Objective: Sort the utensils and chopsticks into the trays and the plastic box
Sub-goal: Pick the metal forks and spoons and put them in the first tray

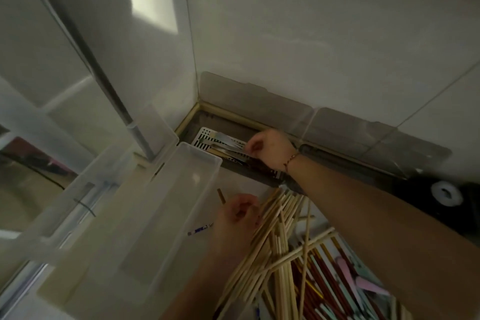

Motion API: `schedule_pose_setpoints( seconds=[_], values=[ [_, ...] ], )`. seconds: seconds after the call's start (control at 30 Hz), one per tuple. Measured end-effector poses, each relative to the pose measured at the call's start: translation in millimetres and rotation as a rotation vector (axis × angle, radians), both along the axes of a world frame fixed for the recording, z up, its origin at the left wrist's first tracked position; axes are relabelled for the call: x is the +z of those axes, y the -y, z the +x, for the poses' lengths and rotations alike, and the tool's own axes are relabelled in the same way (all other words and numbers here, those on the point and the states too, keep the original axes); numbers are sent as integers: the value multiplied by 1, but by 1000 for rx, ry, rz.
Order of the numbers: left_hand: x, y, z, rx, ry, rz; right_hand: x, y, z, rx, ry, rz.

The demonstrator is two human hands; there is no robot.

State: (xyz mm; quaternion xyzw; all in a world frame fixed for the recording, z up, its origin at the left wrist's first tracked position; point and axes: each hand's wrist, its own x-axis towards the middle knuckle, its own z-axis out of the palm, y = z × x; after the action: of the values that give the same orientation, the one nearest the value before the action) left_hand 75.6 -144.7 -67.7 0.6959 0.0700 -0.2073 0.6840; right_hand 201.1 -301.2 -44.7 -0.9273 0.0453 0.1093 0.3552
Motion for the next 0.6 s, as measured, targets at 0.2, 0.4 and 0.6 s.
schedule_pose_setpoints(
  seconds=[0.2,0.4,0.6],
  values=[
    [5,18,-26,-275,278,206,32,44,-82,-94,301,9],
    [-4,40,-63,-798,820,550,24,86,-242,-244,138,-234],
    [-11,66,-90,-1040,907,715,-13,73,-345,-291,-68,-365]
  ],
)
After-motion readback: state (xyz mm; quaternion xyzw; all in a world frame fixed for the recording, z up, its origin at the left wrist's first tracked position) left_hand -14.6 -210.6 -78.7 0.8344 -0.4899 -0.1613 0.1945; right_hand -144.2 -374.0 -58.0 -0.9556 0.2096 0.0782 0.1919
